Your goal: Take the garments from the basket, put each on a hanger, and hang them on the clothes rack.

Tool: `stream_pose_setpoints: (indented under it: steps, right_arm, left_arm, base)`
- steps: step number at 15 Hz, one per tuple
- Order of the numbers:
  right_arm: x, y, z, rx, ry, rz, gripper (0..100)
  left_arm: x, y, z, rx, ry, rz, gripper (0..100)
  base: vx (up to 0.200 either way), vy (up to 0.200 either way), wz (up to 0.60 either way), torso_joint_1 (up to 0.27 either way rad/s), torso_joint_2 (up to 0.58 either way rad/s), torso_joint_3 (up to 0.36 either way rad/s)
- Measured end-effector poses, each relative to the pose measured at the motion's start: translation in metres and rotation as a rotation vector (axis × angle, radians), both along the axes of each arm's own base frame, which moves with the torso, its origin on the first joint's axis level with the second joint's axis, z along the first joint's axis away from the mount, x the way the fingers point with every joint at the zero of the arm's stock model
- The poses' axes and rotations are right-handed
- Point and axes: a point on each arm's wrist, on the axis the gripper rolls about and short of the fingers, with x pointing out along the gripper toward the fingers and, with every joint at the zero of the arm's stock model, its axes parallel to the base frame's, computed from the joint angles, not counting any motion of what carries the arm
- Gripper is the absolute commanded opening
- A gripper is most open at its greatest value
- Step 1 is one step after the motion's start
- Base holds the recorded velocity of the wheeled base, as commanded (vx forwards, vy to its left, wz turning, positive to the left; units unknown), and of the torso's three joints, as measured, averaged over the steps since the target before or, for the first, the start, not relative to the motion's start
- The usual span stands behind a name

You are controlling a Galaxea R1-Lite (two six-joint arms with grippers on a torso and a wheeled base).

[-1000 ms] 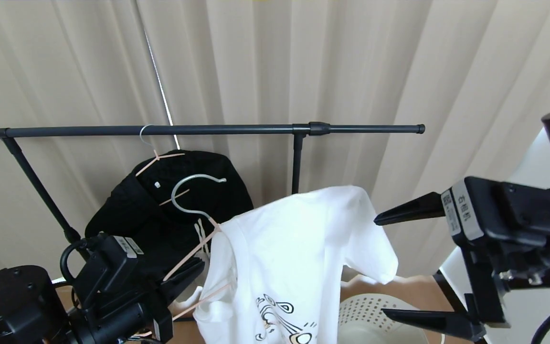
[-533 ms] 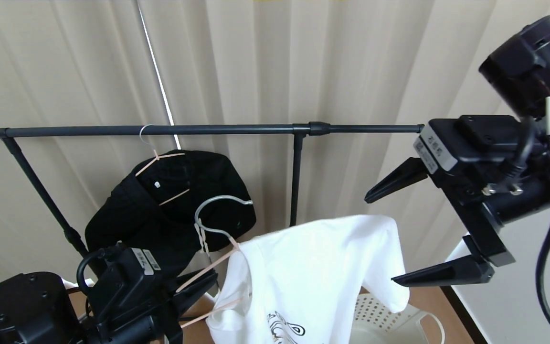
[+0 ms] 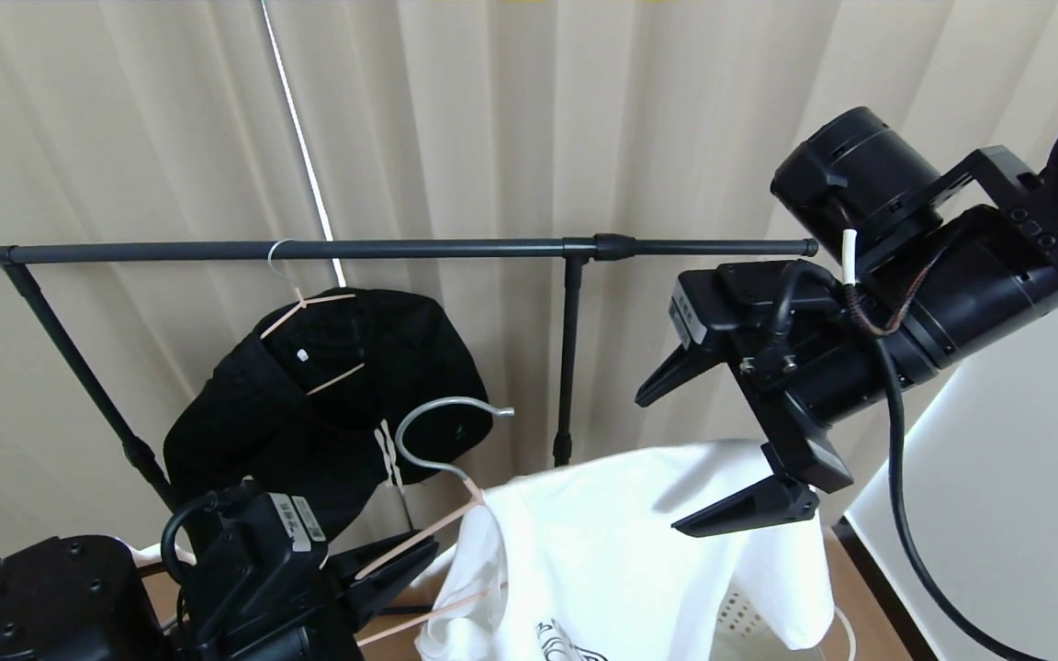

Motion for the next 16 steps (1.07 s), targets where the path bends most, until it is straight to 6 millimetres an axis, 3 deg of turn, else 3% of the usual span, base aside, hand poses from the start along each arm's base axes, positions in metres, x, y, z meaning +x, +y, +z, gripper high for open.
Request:
stream_pose_setpoints:
  steps: [9, 16]
  right_arm:
    - [0.003, 0.017, -0.003, -0.075, -0.04, -0.006, 100]
    - [0.005, 0.02, -0.007, -0.091, -0.038, -0.009, 100]
  left_arm:
    - [-0.003, -0.003, 0.0, 0.0, -0.005, -0.02, 0]
    - [-0.003, -0.004, 0.001, -0.004, -0.01, -0.026, 0]
  base:
    - [0.0, 0.0, 0.0, 0.0, 0.0, 0.0]
    - [0.0, 0.0, 0.0, 0.0, 0.0, 0.0]
